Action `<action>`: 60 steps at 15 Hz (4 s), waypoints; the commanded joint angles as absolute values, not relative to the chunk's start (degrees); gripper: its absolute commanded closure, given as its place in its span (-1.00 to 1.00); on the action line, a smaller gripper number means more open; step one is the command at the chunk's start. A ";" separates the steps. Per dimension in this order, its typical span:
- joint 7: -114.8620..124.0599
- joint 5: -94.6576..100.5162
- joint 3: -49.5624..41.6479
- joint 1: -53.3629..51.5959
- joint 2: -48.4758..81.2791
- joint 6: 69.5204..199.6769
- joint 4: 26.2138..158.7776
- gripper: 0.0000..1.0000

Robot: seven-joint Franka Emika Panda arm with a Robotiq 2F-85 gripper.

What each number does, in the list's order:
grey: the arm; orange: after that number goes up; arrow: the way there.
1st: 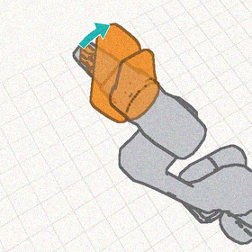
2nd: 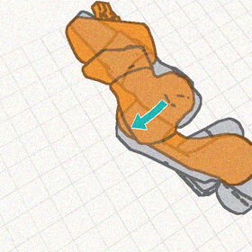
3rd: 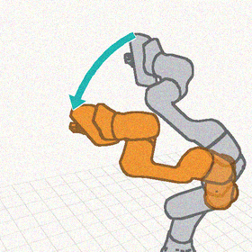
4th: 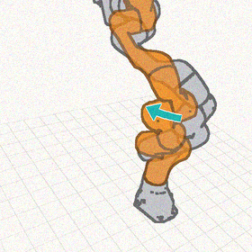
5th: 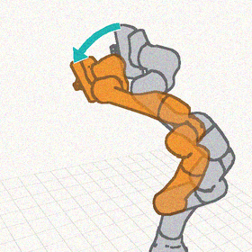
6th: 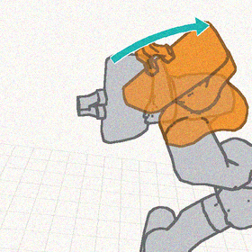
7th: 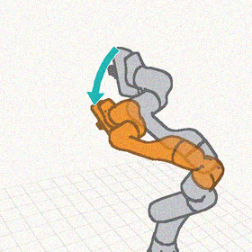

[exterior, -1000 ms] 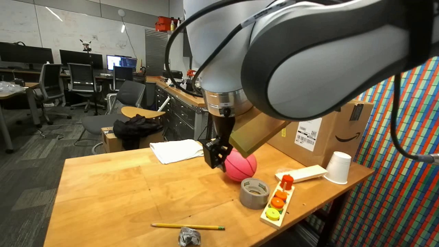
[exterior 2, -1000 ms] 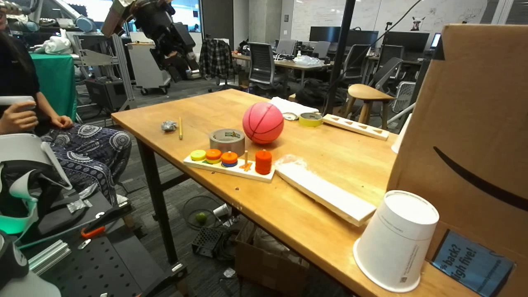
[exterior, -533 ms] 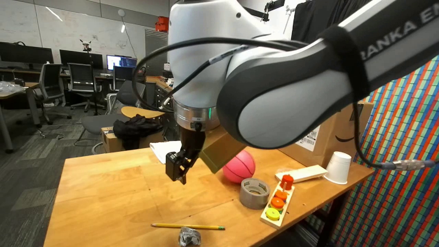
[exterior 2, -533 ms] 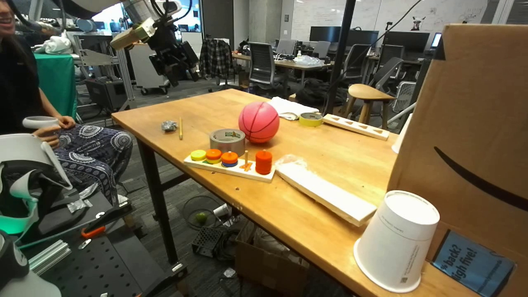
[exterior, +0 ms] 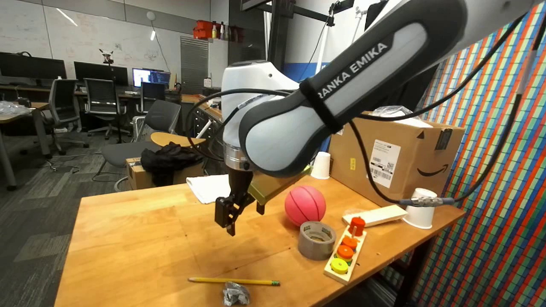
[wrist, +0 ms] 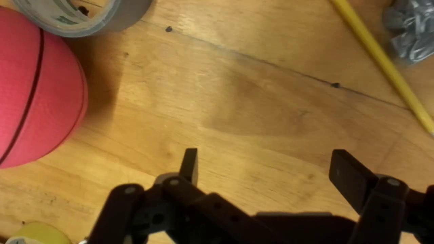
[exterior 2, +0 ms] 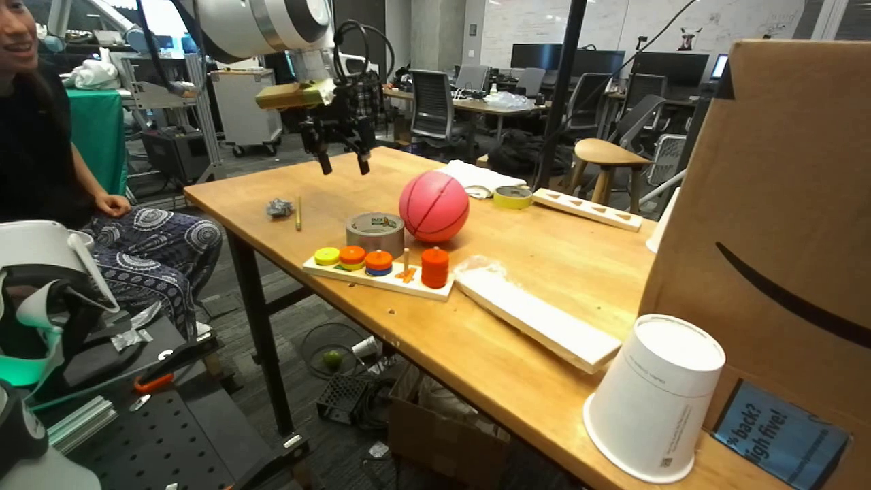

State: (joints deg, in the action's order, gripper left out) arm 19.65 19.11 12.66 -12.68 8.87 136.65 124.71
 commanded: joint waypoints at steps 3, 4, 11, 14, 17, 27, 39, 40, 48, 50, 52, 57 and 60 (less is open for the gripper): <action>12.37 14.51 7.02 -9.41 13.11 129.33 119.04 -1.00; 12.49 14.77 5.88 -8.73 12.79 127.68 119.33 -1.00; 22.27 29.27 1.62 -8.11 -2.97 123.86 127.96 -1.00; 29.51 38.00 5.69 -8.36 -11.07 120.98 131.35 -1.00; 32.58 39.29 10.47 -8.54 -15.90 117.87 133.46 -1.00; 30.21 21.09 17.59 -12.89 -12.70 132.72 137.43 -1.00; 19.49 11.96 17.15 -14.56 -0.57 144.25 136.02 -1.00; 18.73 11.83 16.69 -14.38 -0.15 144.24 135.95 -1.00; 10.26 10.27 10.52 -10.49 4.21 143.60 134.76 -1.00; 6.90 8.44 8.67 -8.66 5.42 143.95 134.72 -1.00; 3.87 7.27 6.28 -6.23 5.93 142.24 134.42 -1.00; 3.61 11.44 0.60 -1.50 -2.47 141.74 138.41 -1.00; 6.72 17.82 0.01 -0.26 -10.97 142.53 141.67 -1.00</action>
State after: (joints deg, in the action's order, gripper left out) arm 4.16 12.66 0.33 -1.17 -1.09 142.26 136.58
